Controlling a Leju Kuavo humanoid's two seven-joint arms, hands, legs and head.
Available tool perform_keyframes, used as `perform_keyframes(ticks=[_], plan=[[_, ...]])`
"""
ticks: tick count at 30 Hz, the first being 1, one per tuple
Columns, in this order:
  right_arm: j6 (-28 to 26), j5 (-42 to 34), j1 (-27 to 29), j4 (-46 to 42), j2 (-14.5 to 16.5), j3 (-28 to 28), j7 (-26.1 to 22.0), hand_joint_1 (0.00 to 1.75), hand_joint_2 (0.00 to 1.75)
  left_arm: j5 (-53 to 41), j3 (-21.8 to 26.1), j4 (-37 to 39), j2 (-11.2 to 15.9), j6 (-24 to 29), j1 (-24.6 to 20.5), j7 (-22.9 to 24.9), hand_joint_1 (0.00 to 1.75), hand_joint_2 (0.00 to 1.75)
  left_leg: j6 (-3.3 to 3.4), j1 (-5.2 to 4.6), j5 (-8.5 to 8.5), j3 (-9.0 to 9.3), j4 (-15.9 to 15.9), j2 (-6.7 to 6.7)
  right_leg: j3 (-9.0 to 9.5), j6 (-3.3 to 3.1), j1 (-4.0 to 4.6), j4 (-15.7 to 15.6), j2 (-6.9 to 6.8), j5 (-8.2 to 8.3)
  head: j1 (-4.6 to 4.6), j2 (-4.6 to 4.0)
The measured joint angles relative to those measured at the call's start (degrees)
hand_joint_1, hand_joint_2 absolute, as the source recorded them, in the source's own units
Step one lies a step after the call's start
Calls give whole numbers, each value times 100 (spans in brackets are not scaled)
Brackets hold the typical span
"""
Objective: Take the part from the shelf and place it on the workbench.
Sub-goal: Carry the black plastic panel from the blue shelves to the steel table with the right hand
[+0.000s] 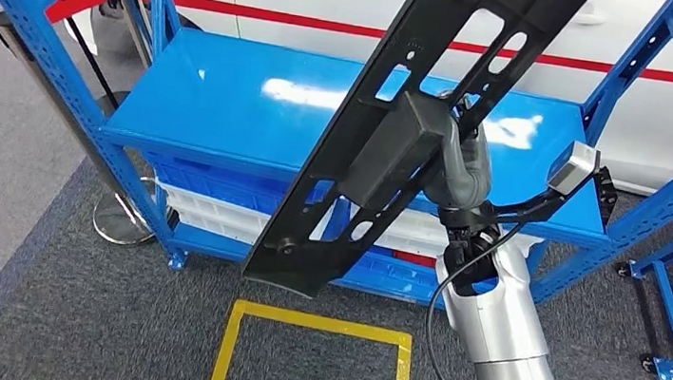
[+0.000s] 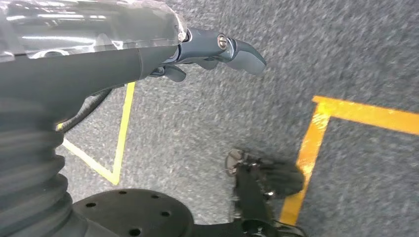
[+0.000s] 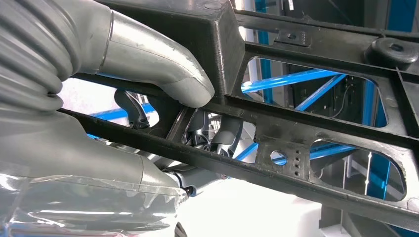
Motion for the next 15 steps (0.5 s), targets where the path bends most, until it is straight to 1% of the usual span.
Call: perform_keyframes(ticks=[1,2,3,4,5,6,7,8,9,10,11,12,13,14,15], plan=[[11,-6,27,0,-4,0,-14,175,175,-1,0,1,-3,-10,2,-4,0,175,-2,0,57,-80,9,2,-57,25,-13,346,-1,-180,1,0],[28,-9,59,-2,-10,0,-27,175,175,-4,0,1,-6,-24,3,-6,0,175,-10,3,110,-163,26,3,-62,47,-25,593,-1,-220,0,0],[44,-12,91,-12,-16,0,-39,175,175,-9,-1,2,-10,-36,3,-7,0,175,-22,9,157,-253,55,4,9,68,-38,679,-2,-136,0,-1],[59,-13,117,-30,-21,0,-50,175,175,-14,-1,2,-14,-43,2,-7,0,175,-39,19,197,-344,96,5,170,85,-54,572,-4,19,0,-1],[72,-13,136,-59,-23,0,-61,175,175,-21,-1,2,-17,-48,1,-6,0,175,-63,28,228,-435,154,5,428,101,-74,279,-6,155,0,-1],[82,-13,146,-95,-24,1,-70,175,175,-31,-1,2,-19,-48,-1,-6,0,175,-90,26,251,-521,219,3,715,110,-80,-106,-6,185,1,-1],[93,-14,157,-133,-25,2,-80,175,175,-40,-1,2,-19,-48,-2,-5,0,175,-121,22,273,-585,275,0,945,84,-74,-442,0,150,-3,-1],[107,-15,166,-166,-26,3,-88,175,175,-49,-1,2,-18,-48,-3,-4,0,175,-153,14,298,-628,319,-3,1092,49,-67,-684,8,80,-4,-1],[118,-16,180,-190,-27,4,-93,175,175,-55,-2,2,-17,-48,-3,-2,0,175,-189,7,331,-654,337,-7,1134,-1,-47,-784,18,25,-7,0],[125,-16,198,-208,-28,4,-96,175,175,-56,-2,2,-17,-48,-1,0,0,175,-227,10,371,-665,338,-9,1108,-67,-40,-796,25,42,-8,-1],[131,-17,209,-216,-29,4,-96,175,175,-56,-3,2,-17,-48,2,2,0,175,-264,20,368,-683,351,-12,1074,-120,-45,-802,18,84,-5,-1],[132,-17,218,-225,-29,4,-95,175,175,-56,-3,2,-16,-48,5,3,0,175,-299,30,277,-723,411,-16,1030,-179,-47,-804,10,136,-8,-1],[133,-17,223,-231,-28,4,-93,175,175,-56,-3,2,-16,-48,7,4,0,175,-330,40,85,-786,564,-19,975,-233,-55,-812,0,196,-9,-1],[134,-18,224,-235,-28,4,-93,175,175,-57,-3,2,-15,-48,7,4,0,175,-356,50,-200,-873,838,-21,907,-270,-58,-813,-9,259,-13,-1],[134,-18,227,-239,-28,4,-94,175,175,-58,-3,2,-15,-48,5,5,0,175,-378,53,-493,-972,1194,-21,829,-291,-52,-811,-8,319,-16,-1]])
